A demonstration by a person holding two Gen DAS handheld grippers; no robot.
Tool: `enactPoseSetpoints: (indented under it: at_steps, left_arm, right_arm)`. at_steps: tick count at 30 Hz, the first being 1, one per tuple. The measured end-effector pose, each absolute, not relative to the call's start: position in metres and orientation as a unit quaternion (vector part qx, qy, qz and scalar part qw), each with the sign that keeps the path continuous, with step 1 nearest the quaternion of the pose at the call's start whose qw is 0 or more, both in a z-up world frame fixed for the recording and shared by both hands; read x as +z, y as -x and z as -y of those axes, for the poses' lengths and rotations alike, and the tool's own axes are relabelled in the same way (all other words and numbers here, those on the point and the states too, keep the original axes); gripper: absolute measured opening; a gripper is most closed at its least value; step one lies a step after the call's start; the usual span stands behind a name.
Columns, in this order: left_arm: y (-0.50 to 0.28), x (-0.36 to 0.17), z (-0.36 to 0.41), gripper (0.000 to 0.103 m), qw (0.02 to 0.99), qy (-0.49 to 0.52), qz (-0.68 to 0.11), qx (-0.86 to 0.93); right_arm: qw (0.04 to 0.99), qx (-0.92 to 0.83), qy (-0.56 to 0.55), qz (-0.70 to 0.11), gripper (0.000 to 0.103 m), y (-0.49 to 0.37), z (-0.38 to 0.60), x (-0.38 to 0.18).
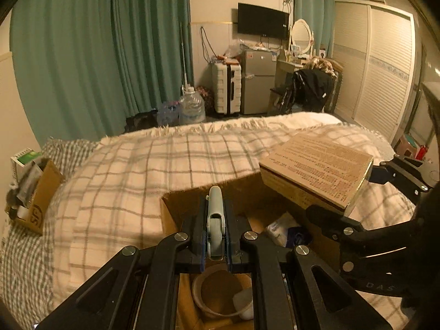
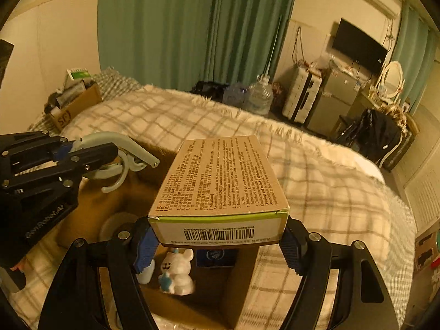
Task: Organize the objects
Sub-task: 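Lower the clip and small box into the cardboard box and open both grippers, then grasp the white cloth with the left gripper while the right grasps the plastic jar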
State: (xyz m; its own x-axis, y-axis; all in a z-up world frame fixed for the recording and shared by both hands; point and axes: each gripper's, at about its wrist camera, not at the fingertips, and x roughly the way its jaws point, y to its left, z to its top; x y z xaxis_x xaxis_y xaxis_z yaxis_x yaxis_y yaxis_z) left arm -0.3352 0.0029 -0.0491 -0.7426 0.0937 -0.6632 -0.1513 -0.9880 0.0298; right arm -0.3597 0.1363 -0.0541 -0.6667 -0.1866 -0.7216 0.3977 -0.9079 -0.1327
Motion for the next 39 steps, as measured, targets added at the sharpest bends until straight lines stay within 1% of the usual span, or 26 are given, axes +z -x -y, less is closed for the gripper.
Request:
enactPoseSetpoints:
  at_steps: [4,6,8,9,10,11,12,13,17,18,19,20,25,30,33,35,39]
  left_arm:
    - [0.343,-0.066,-0.008,0.009,0.071,0.372,-0.048,0.924]
    - [0.345,-0.069,-0.01,0.01,0.077,0.381,-0.045,0.92]
    - [0.344,-0.069,-0.012,0.012,0.087,0.385,-0.048,0.918]
    - [0.34,-0.066,-0.014,0.015,0.088,0.382,-0.055,0.918]
    - [0.336,-0.063,-0.016,0.025,0.085,0.38,-0.062,0.919]
    - [0.331,-0.059,-0.018,0.033,0.082,0.381,-0.067,0.919]
    - [0.328,-0.057,-0.018,0.058,0.079,0.381,-0.07,0.918]
    - [0.323,-0.054,-0.017,0.076,0.076,0.379,-0.069,0.919]
    - [0.297,-0.036,-0.012,0.085,0.073,0.37,-0.058,0.925]
    - [0.287,-0.031,-0.011,0.094,0.061,0.372,-0.061,0.924]
    - [0.278,-0.027,-0.011,0.101,0.05,0.37,-0.063,0.926]
    - [0.272,-0.023,-0.011,0.103,0.045,0.366,-0.064,0.927]
    - [0.226,-0.014,-0.007,0.103,0.035,0.363,-0.054,0.929]
    - [0.188,-0.027,-0.001,0.103,0.012,0.368,-0.014,0.929]
    - [0.173,-0.05,0.001,0.103,0.002,0.385,0.021,0.923]
    - [0.171,-0.065,-0.001,0.103,0.007,0.394,0.034,0.918]
    - [0.174,-0.108,-0.015,0.103,0.009,0.43,0.013,0.903]
  right_arm:
    - [0.179,-0.895,-0.393,-0.114,0.074,0.368,-0.144,-0.078]
    - [0.184,-0.891,-0.397,-0.121,0.075,0.366,-0.144,-0.083]
    - [0.172,-0.899,-0.381,-0.131,0.081,0.36,-0.147,-0.08]
    - [0.162,-0.905,-0.373,-0.129,0.091,0.358,-0.15,-0.077]
    - [0.149,-0.913,-0.361,-0.118,0.094,0.353,-0.157,-0.071]
    - [0.144,-0.917,-0.358,-0.106,0.094,0.348,-0.162,-0.066]
    - [0.143,-0.917,-0.36,-0.097,0.095,0.345,-0.168,-0.063]
    - [0.139,-0.916,-0.364,-0.09,0.095,0.338,-0.174,-0.059]
    - [0.115,-0.92,-0.36,-0.103,0.095,0.309,-0.189,-0.04]
    - [0.113,-0.921,-0.357,-0.103,0.097,0.301,-0.192,-0.034]
    - [0.11,-0.924,-0.353,-0.1,0.101,0.29,-0.196,-0.026]
    - [0.105,-0.926,-0.35,-0.097,0.103,0.28,-0.199,-0.02]
    - [0.104,-0.933,-0.334,-0.084,0.102,0.236,-0.21,0.006]
    - [0.102,-0.934,-0.329,-0.094,0.102,0.198,-0.208,0.004]
    - [0.098,-0.929,-0.341,-0.106,0.103,0.188,-0.204,-0.019]
    - [0.096,-0.921,-0.36,-0.113,0.102,0.186,-0.199,-0.046]
    - [0.084,-0.906,-0.391,-0.136,0.102,0.194,-0.193,-0.095]
